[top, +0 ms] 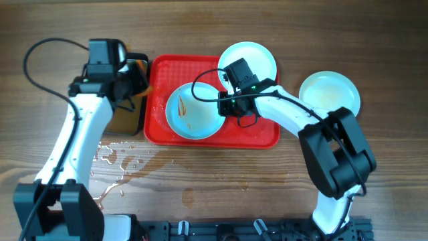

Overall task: Clean dirty plates on tray and stack at the side
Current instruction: 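Scrub the second plate with the sponge in left gripper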

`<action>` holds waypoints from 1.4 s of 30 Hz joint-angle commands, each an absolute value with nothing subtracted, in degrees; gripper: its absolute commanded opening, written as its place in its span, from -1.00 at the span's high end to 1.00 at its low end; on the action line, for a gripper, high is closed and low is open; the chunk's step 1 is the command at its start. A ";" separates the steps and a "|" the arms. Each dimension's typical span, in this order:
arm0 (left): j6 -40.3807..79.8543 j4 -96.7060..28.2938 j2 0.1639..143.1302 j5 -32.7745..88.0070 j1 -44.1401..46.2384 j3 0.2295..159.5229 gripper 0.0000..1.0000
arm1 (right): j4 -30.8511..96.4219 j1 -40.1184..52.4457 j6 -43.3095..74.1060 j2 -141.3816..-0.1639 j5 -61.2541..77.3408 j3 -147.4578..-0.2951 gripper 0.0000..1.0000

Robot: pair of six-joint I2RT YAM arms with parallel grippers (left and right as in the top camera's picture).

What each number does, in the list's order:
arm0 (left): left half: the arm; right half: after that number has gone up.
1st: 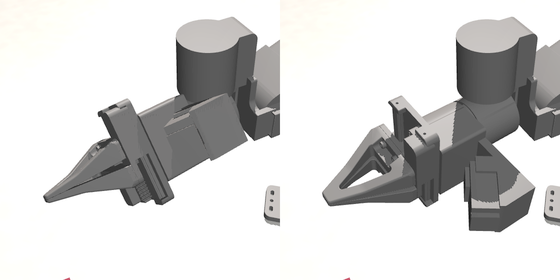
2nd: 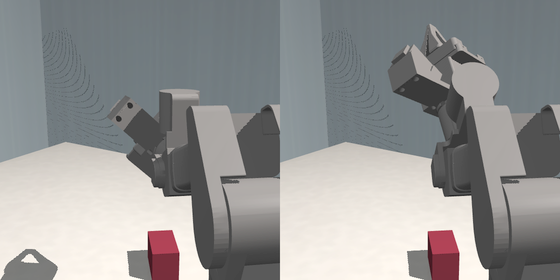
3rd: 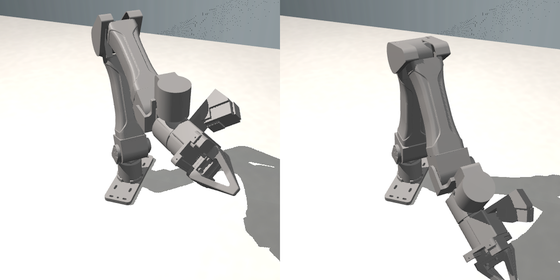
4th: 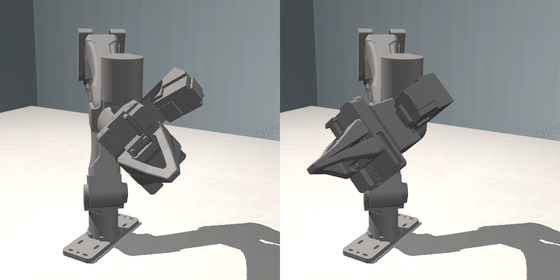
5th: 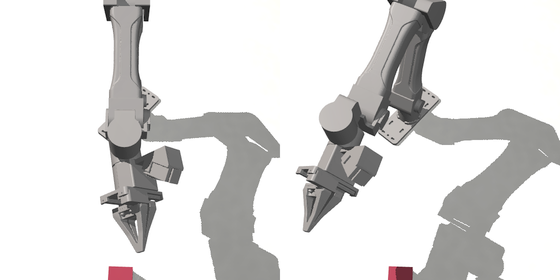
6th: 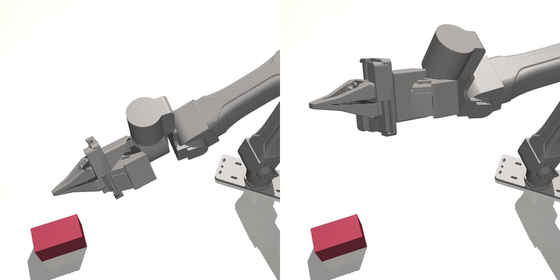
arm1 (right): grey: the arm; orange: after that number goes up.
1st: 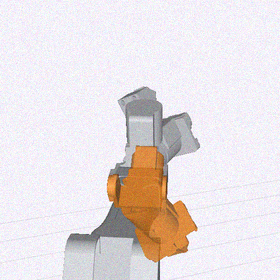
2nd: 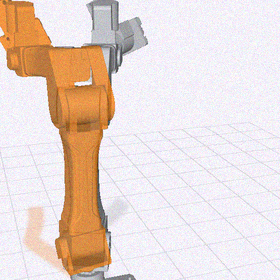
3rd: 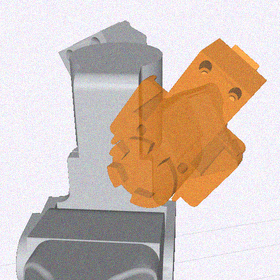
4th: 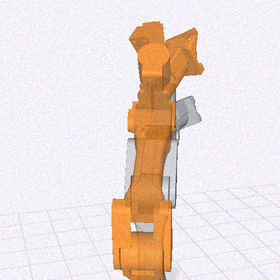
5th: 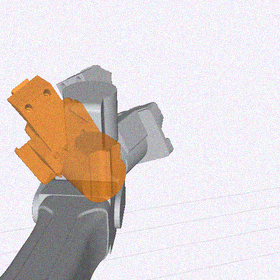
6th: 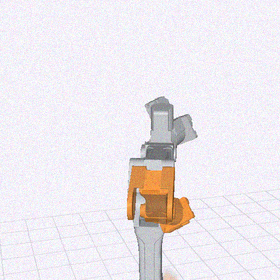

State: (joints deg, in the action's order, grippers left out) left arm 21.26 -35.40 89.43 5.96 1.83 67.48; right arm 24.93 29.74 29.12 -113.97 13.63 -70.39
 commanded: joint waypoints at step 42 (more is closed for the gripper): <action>25.50 -38.68 114.02 -10.39 14.33 68.27 0.92 | 23.14 29.54 31.73 -116.90 20.60 -71.09 0.91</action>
State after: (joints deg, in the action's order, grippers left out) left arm 14.72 -43.18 111.39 14.55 14.74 69.43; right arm 22.85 29.26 32.34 -115.33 19.05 -70.57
